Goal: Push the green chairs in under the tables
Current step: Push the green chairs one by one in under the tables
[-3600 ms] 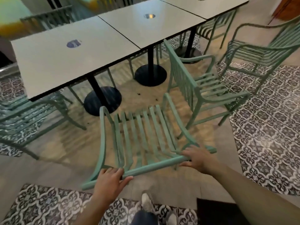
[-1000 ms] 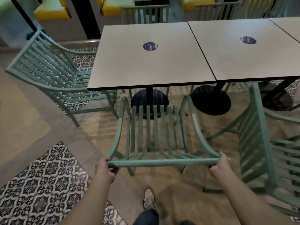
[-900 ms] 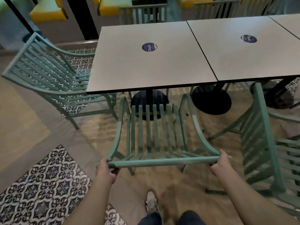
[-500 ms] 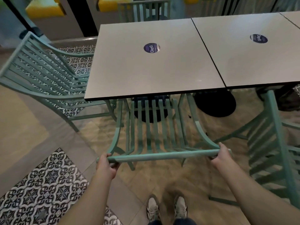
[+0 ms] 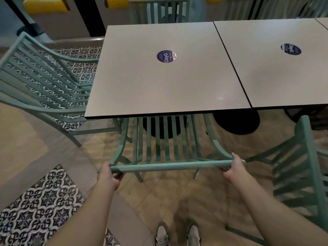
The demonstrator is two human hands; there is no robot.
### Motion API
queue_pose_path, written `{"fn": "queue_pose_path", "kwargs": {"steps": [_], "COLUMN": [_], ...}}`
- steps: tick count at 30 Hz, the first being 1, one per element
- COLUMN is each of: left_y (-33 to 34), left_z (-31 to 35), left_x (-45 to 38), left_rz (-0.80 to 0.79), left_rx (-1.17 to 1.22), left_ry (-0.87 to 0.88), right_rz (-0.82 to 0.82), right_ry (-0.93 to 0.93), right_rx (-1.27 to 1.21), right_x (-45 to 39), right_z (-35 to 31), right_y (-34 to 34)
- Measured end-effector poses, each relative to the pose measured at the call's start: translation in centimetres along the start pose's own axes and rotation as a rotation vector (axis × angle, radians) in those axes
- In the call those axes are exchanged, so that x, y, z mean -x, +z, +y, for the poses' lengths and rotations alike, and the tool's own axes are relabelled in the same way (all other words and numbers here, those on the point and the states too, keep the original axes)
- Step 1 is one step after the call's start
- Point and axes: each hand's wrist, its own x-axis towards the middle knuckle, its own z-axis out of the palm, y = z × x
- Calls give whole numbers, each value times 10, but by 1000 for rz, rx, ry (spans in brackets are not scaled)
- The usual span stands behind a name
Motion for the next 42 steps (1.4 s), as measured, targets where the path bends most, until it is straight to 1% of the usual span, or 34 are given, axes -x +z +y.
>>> {"fn": "queue_pose_path", "kwargs": {"steps": [3, 5, 10, 14, 20, 31, 42], "left_y": [10, 13, 11, 11, 10, 12, 10], "left_z": [6, 7, 6, 5, 5, -5, -5], "left_x": [-4, -6, -8, -7, -1, 8, 8], "left_rz": [-3, 23, 50, 61, 57, 34, 15], "left_rx": [-5, -1, 2, 16, 11, 16, -16], "left_ry": [10, 14, 19, 13, 18, 11, 17], "right_rz": [25, 48, 119, 136, 129, 163, 131], "right_ry": [2, -8, -34, -47, -39, -27, -18], "right_rx": [-16, -14, 4, 7, 21, 5, -8], "right_x": [-7, -11, -12, -7, 0, 3, 0], "right_z": [-6, -6, -2, -2, -2, -13, -13], "right_y": [9, 13, 19, 20, 21, 17, 14]}}
